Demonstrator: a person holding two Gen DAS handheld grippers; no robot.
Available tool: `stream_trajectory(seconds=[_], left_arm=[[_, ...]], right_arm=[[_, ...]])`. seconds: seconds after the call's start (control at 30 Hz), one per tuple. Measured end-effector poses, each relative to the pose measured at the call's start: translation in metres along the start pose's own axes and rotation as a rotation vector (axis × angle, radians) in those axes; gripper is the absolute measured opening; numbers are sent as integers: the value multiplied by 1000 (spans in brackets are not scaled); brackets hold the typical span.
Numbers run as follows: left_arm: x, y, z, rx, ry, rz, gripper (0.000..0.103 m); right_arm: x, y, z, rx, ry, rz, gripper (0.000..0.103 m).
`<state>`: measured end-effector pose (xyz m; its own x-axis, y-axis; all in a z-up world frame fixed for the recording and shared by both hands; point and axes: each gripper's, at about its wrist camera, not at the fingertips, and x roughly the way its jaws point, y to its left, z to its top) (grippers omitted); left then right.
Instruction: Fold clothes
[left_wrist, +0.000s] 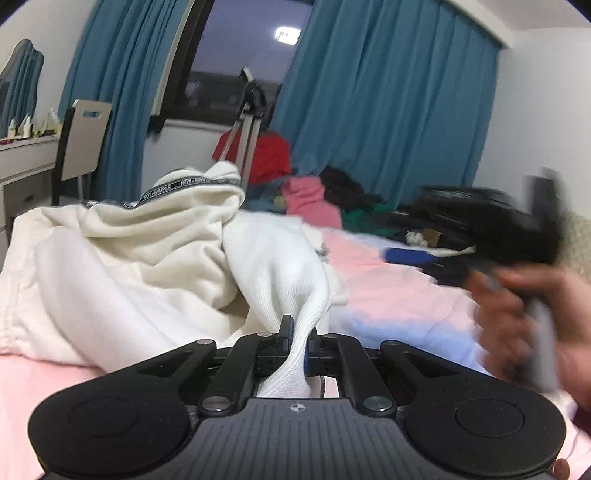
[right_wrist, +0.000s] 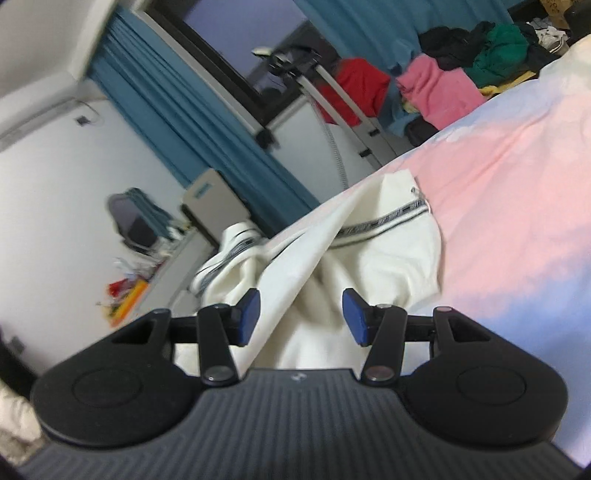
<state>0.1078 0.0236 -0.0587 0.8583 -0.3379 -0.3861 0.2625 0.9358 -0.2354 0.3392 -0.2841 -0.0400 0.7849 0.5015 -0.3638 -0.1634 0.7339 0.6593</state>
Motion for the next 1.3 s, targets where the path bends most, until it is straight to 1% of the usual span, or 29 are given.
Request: stream_trajectory(seconds=[0.1, 0.2, 0.3, 0.43, 0.47, 0.5, 0.53, 0.57, 0.6, 0.73, 0.8, 0.9, 0.97, 1.0, 1.03, 1.1, 1.2, 1.27, 1.3], left_arm=[[10, 13, -6, -47, 5, -33, 5], [32, 19, -11, -22, 55, -29, 5], [55, 29, -15, -29, 96, -73, 5], [75, 41, -24, -42, 111, -130, 5], [79, 45, -27, -52, 113, -146, 5], [80, 47, -28, -64, 112, -162, 5], [81, 50, -30, -73, 108, -178, 5], [82, 52, -31, -83, 103, -195, 5], [83, 53, -32, -86, 100, -209, 5], [83, 51, -31, -80, 85, -256, 5], [79, 48, -31, -67, 70, -269, 5], [73, 43, -33, -46, 53, -259, 5], [69, 39, -33, -42, 40, -248, 4], [68, 37, -33, -39, 38, -243, 5], [66, 35, -33, -35, 36, -239, 5], [64, 32, -34, -27, 46, -230, 5], [66, 30, -35, -27, 67, -213, 5], [70, 30, -35, -13, 94, -186, 5], [72, 29, -36, -7, 109, -174, 5]], right_arm=[[63, 1, 32, -7, 55, -52, 53], [125, 0, 53, 20, 68, -121, 53], [182, -4, 61, -11, 100, -186, 53], [254, -11, 69, -83, 163, -277, 52], [267, -14, 69, -93, 179, -300, 48], [278, -17, 69, -104, 188, -327, 25], [282, -19, 70, -110, 179, -345, 12], [281, -21, 70, -106, 159, -345, 8], [278, -22, 71, -103, 131, -342, 7], [231, -12, 89, -113, 3, -328, 7], [195, -4, 104, -134, -73, -329, 7], [120, 4, 123, -135, -245, -306, 7], [60, 9, 124, -141, -381, -290, 7], [28, 8, 119, -140, -439, -295, 7], [0, 4, 111, -125, -479, -308, 7], [-51, -16, 90, -60, -528, -336, 7], [-112, -62, 46, 103, -540, -386, 7], [-139, -89, 16, 198, -516, -432, 7], [-149, -102, 2, 241, -490, -457, 7]])
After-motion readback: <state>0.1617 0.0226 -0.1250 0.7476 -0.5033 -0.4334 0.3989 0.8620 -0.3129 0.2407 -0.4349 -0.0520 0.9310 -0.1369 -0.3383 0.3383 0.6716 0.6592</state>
